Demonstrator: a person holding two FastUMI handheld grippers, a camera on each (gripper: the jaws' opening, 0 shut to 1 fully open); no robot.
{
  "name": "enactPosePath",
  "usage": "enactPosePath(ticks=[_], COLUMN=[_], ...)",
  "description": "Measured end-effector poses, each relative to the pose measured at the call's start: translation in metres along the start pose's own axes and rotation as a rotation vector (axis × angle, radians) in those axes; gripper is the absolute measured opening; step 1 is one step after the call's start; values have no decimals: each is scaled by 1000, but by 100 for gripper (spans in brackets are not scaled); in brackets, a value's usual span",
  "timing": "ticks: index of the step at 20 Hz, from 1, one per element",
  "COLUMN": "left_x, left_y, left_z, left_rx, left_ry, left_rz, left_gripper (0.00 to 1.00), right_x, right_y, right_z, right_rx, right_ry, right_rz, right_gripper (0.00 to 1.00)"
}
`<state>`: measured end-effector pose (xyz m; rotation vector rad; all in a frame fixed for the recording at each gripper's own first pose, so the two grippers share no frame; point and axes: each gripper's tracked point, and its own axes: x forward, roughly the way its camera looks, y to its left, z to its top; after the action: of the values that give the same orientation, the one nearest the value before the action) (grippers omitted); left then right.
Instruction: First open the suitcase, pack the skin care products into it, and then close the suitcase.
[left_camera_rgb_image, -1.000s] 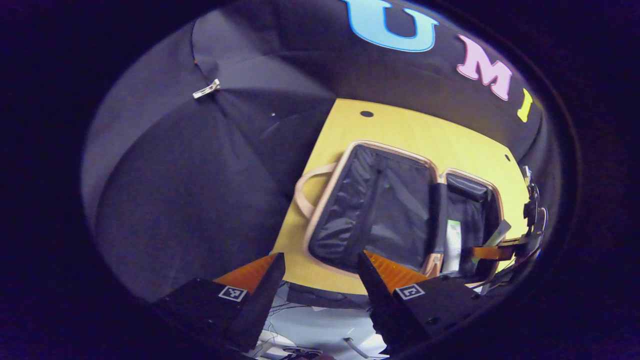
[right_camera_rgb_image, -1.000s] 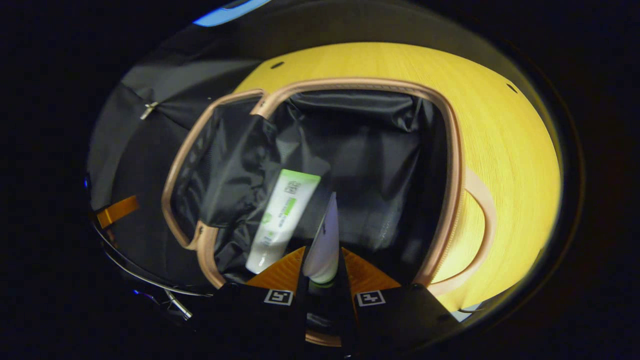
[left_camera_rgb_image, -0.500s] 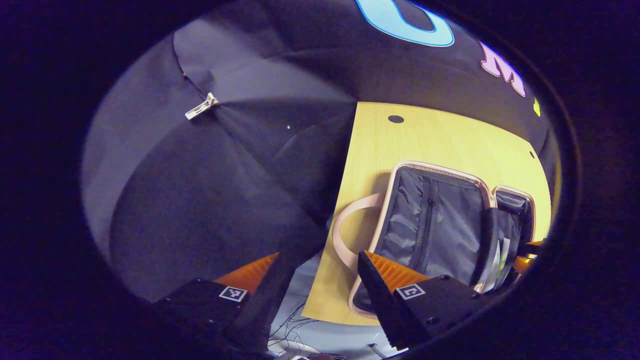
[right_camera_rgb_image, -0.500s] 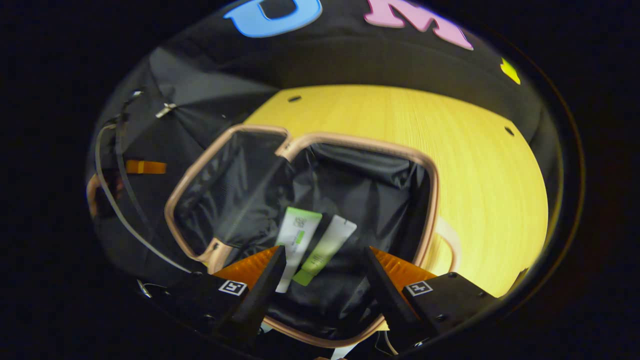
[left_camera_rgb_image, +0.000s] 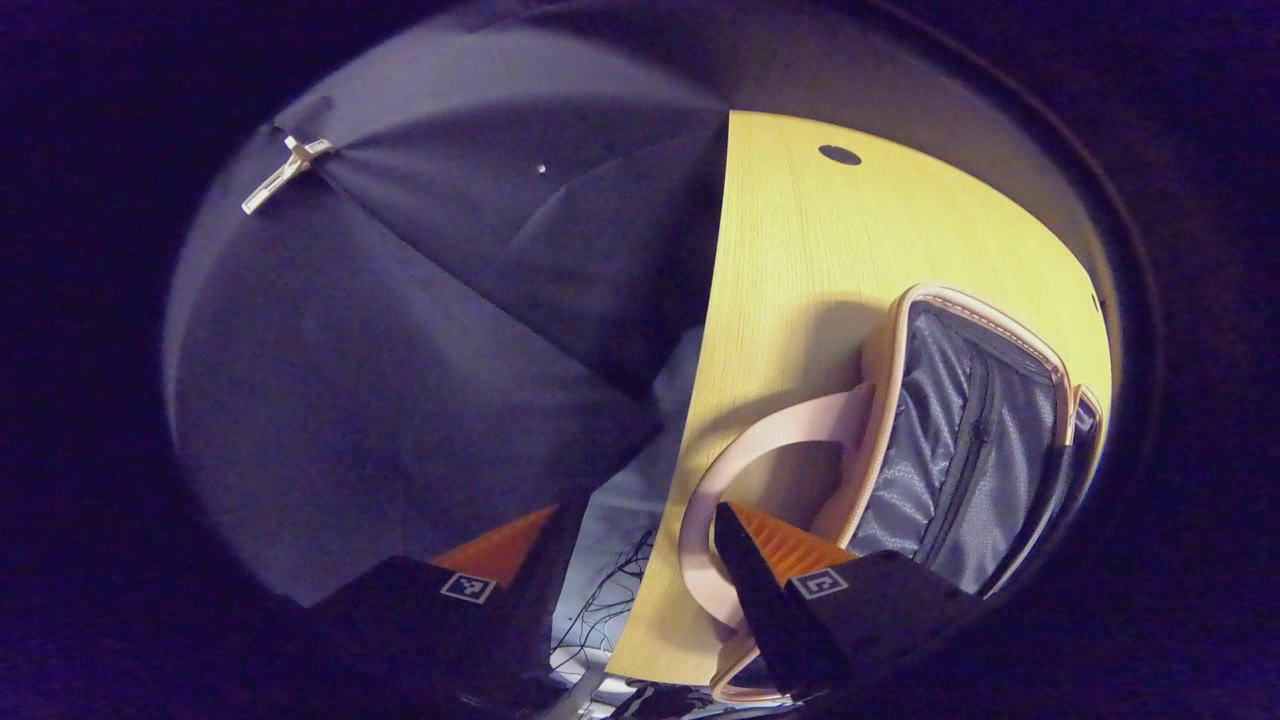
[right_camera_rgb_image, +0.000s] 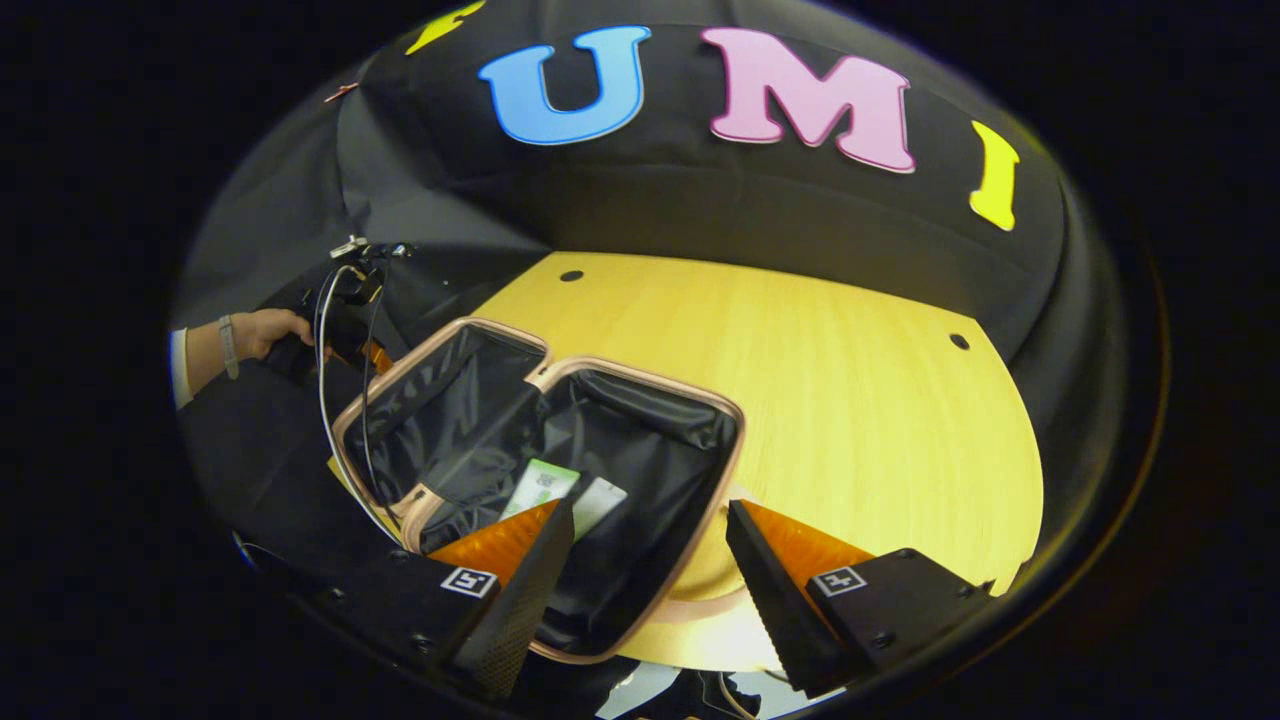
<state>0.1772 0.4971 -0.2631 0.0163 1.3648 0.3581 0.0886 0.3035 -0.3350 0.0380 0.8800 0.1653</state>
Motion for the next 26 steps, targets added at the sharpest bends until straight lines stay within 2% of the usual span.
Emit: enactPosePath(ticks=[2, 3, 5, 6, 9, 13, 17, 19, 23, 26], left_x=[13, 17, 9, 4, -21, -68, -139, -173, -242, -262], left_y=[-12, -25, -29, -30, -29, -31, -51, -63, -89, -133], left_z=[-10, -14, -15, -12, -2, 15, 28, 31, 24, 20], left_rx=[16, 4, 35, 51, 50, 70, 125, 150, 203, 275], left_ry=[56, 82, 60, 42, -56, -205, -390, -471, -594, -636], left_rz=[-57, -119, -76, -66, -76, -65, -100, -136, -263, -346], left_gripper=[87, 73, 21, 17, 11, 11, 8, 7, 6, 7], right_x=[-4, -7, -13, -17, -20, -26, -41, -53, -81, -108], right_y=[-5, -7, -8, -8, -6, -10, -27, -43, -80, -113], right_z=[-11, -13, -6, -3, 10, 22, 32, 33, 36, 35], right_rx=[29, 36, 55, 62, 76, 50, 86, 79, 56, 79], right_ry=[28, 32, 5, -9, -58, -91, -138, -157, -207, -248], right_rz=[-11, -13, -16, -17, -3, 24, 43, 48, 42, 31], right_gripper=[98, 98, 97, 97, 97, 97, 97, 97, 97, 96])
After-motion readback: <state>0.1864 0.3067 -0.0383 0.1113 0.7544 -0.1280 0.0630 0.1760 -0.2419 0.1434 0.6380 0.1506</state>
